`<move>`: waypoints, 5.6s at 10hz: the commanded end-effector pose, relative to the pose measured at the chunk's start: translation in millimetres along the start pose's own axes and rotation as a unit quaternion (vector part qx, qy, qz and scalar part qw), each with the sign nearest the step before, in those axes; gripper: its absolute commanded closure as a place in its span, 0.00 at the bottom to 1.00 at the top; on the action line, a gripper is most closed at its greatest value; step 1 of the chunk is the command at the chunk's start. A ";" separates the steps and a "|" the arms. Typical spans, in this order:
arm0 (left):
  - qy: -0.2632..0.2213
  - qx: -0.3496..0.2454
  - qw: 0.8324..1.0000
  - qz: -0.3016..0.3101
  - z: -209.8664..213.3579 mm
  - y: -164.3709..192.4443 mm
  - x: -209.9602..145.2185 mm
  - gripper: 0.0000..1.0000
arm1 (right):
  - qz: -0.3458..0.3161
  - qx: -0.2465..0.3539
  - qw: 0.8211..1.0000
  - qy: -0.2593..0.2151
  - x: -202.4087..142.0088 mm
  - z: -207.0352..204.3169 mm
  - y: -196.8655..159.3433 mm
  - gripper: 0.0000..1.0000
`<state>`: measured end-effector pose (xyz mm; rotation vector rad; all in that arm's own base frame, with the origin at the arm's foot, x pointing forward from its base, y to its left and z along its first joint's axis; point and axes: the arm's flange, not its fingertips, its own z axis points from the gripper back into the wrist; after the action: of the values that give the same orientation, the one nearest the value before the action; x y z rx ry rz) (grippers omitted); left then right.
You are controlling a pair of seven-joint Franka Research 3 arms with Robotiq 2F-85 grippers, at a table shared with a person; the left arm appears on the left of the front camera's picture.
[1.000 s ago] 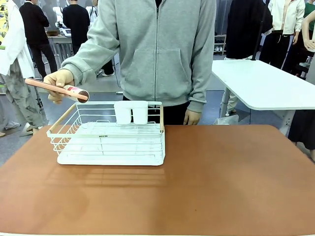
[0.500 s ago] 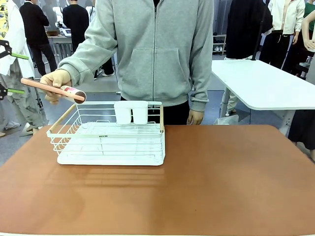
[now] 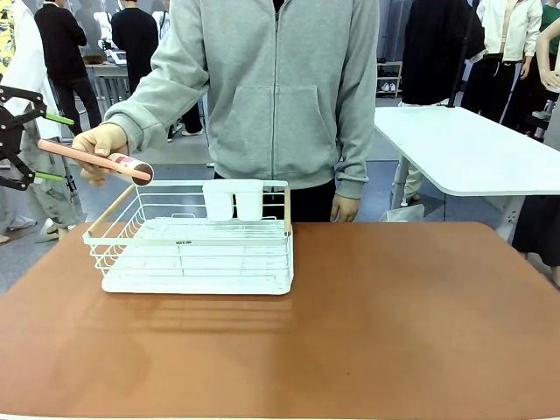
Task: Clean the table.
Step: Pick up the Lint Roller when the human hands it over, then clean the table with the Lint Roller when the human lifts the Dish drying rack.
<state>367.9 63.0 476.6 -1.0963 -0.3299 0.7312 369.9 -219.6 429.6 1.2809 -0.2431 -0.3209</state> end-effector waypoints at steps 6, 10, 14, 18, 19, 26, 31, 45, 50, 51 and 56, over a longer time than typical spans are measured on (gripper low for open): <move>-0.023 0.010 1.000 0.002 -14.1 27.9 -36.2 0.00 | 0.003 0.005 1.000 -0.001 -1.4 1.5 4.3 0.00; -0.018 0.005 1.000 -0.001 -14.2 27.1 -36.8 0.28 | 0.003 0.005 1.000 -0.001 -1.4 1.5 4.3 0.00; -0.017 0.007 1.000 -0.001 -15.0 27.3 -36.0 0.67 | 0.003 0.005 1.000 -0.001 -1.4 1.5 4.3 0.00; -0.022 -0.001 1.000 -0.006 -16.8 26.2 -33.6 1.00 | 0.003 0.005 1.000 -0.001 -1.4 1.5 4.3 0.00; -0.022 -0.002 1.000 -0.006 -16.6 26.4 -33.4 1.00 | 0.003 0.005 1.000 -0.001 -1.4 1.5 4.3 0.00; -0.008 0.014 1.000 -0.007 -18.5 -0.8 -2.3 0.94 | 0.003 0.005 1.000 -0.001 -1.4 1.5 4.3 0.00; -0.008 0.014 1.000 -0.007 -18.5 -0.8 -2.3 0.94 | 0.003 0.005 1.000 -0.001 -1.4 1.5 4.3 0.00; -0.008 0.014 1.000 -0.007 -18.5 -0.8 -2.3 0.94 | 0.003 0.005 1.000 -0.001 -1.4 1.5 4.3 0.00; -0.008 0.014 1.000 -0.007 -18.5 -0.8 -2.3 0.94 | 0.003 0.005 1.000 -0.001 -1.4 1.5 4.3 0.00; -0.008 0.014 1.000 -0.007 -18.5 -0.8 -2.3 0.94 | 0.003 0.005 1.000 -0.001 -1.4 1.5 4.3 0.00; -0.008 0.014 1.000 -0.007 -18.5 -0.8 -2.3 0.94 | 0.003 0.005 1.000 -0.001 -1.4 1.5 4.3 0.00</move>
<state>377.5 48.6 469.0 -1.0561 -0.3406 0.7280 369.8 -219.7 429.6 1.2809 -0.2432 -0.3211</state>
